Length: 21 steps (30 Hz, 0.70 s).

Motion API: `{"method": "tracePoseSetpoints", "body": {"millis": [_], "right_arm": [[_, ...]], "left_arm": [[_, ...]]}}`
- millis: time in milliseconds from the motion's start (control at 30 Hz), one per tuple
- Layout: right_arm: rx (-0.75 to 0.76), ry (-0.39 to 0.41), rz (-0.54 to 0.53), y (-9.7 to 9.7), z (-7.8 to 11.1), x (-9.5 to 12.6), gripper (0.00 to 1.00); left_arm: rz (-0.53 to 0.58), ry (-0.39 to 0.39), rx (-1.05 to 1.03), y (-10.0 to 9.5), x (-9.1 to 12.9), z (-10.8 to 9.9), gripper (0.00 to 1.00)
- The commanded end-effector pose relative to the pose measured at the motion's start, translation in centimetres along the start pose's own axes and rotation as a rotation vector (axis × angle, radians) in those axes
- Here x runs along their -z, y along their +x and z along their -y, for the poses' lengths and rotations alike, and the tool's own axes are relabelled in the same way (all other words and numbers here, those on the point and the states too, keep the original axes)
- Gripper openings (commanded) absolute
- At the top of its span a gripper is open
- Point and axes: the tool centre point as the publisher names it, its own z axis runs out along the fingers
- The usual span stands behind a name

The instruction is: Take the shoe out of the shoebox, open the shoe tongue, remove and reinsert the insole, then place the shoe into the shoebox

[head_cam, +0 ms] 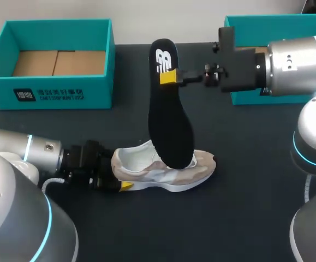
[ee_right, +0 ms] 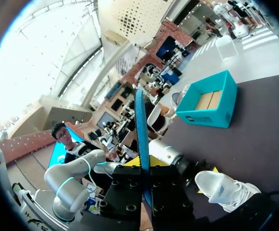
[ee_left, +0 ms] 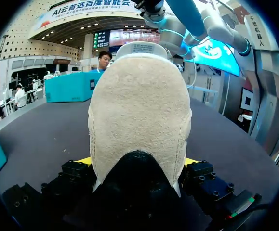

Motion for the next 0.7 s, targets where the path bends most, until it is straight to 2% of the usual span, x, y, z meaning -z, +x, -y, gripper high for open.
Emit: {"method": "tracePoseSetpoints", "body": {"millis": [33, 233, 267, 300, 467, 700], "right_arm": [[0.000, 0.000, 0.001, 0.0, 0.1, 0.2, 0.00], [0.000, 0.000, 0.001, 0.0, 0.1, 0.2, 0.00], [-0.016, -0.021, -0.024, 0.1, 0.0, 0.2, 0.00], [-0.017, -0.011, -0.026, 0.2, 0.0, 0.4, 0.00], [-0.068, -0.066, -0.065, 1.4, -0.5, 2.3, 0.00], [-0.101, -0.011, -0.051, 3.2, -0.8, 2.4, 0.00]], "left_arm": [[0.001, -0.001, 0.001, 0.2, -0.5, -0.4, 0.00], [0.001, -0.001, 0.001, 0.2, -0.5, -0.4, 0.00], [0.001, -0.001, 0.001, 0.2, -0.5, -0.4, 0.00], [0.001, -0.001, 0.001, 0.2, -0.5, -0.4, 0.00], [0.001, -0.001, 0.001, 0.2, -0.5, -0.4, 0.00], [0.001, -0.001, 0.001, 0.2, -0.5, -0.4, 0.00]]}}
